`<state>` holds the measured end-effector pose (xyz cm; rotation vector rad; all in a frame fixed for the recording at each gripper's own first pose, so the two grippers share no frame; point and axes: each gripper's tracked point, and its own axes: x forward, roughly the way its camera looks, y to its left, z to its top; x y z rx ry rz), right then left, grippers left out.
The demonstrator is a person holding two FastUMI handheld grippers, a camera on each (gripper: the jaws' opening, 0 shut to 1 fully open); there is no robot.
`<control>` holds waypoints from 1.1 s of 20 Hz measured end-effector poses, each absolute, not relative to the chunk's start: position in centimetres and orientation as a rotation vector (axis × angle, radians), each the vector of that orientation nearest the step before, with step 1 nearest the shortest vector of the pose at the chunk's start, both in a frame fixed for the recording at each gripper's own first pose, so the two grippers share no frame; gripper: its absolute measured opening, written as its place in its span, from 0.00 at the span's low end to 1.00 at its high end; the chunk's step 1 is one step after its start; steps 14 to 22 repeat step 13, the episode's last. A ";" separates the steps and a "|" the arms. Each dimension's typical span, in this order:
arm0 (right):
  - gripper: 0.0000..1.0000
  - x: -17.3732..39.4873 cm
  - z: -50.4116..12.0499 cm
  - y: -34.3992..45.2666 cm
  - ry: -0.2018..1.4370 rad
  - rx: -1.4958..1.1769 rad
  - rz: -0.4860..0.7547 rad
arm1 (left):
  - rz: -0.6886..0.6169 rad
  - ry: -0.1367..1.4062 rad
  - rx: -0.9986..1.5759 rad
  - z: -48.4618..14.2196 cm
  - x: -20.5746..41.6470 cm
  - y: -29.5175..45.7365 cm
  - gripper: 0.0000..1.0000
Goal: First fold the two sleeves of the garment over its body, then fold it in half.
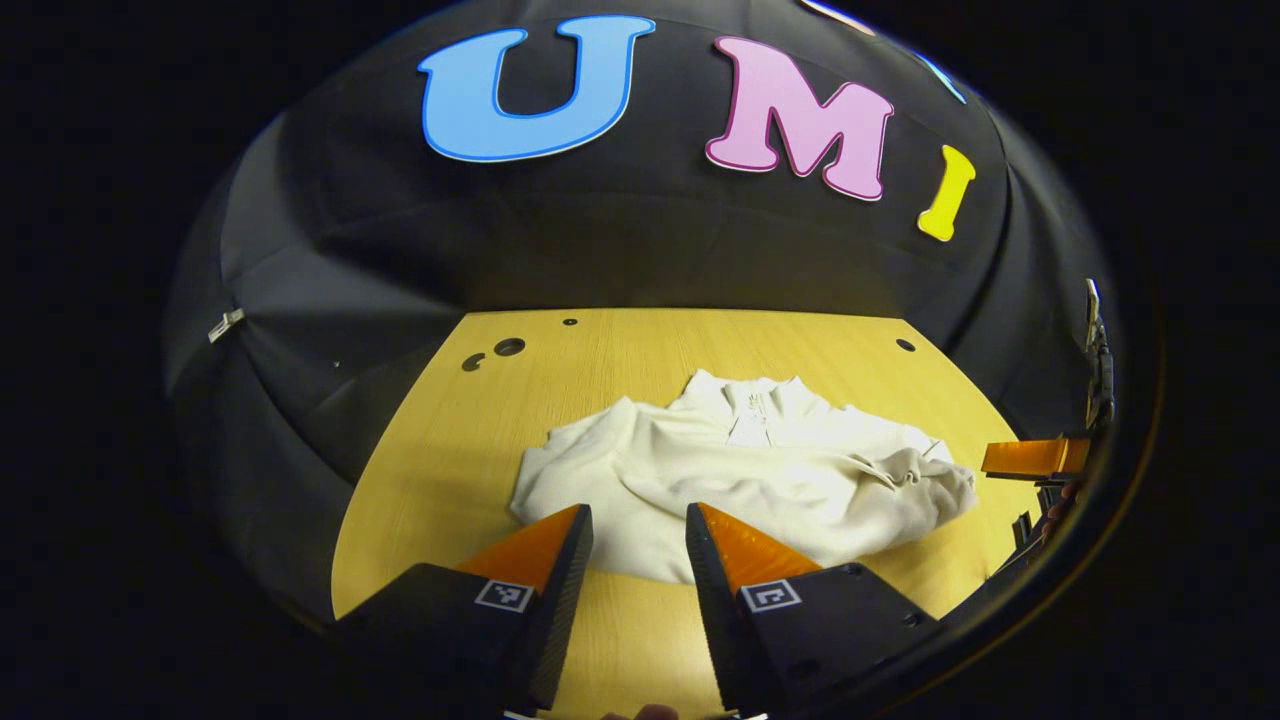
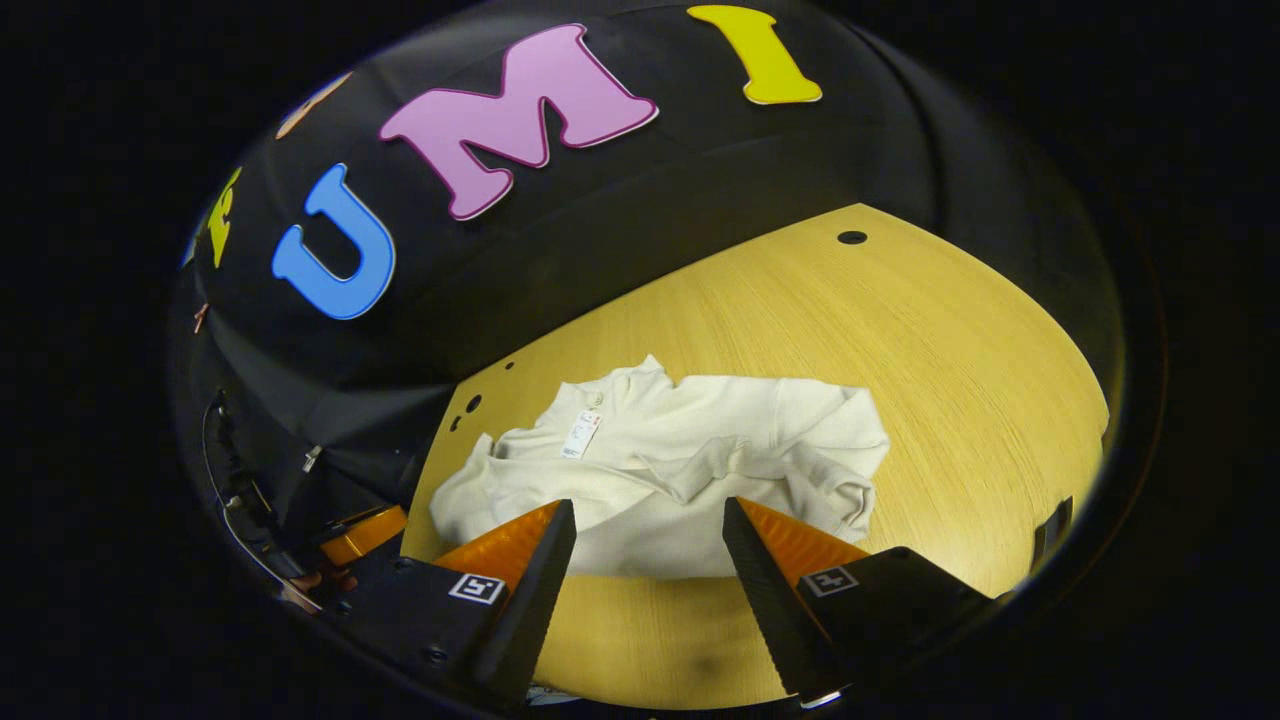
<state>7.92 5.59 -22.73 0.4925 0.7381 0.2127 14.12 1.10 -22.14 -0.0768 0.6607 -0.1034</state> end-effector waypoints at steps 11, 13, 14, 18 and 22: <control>0.91 5.1 -20.5 4.8 0.643 0.155 0.220 | -0.124 0.679 -0.099 -21.7 10.3 0.1 0.64; 0.92 5.1 -20.4 4.5 0.620 0.065 0.209 | -0.131 0.679 -0.094 -21.7 10.3 -0.1 0.64; 0.92 5.1 -20.4 4.5 0.620 0.065 0.209 | -0.131 0.679 -0.094 -21.7 10.3 -0.1 0.64; 0.92 5.1 -20.4 4.5 0.620 0.065 0.209 | -0.131 0.679 -0.094 -21.7 10.3 -0.1 0.64; 0.92 5.1 -20.4 4.5 0.620 0.065 0.209 | -0.131 0.679 -0.094 -21.7 10.3 -0.1 0.64</control>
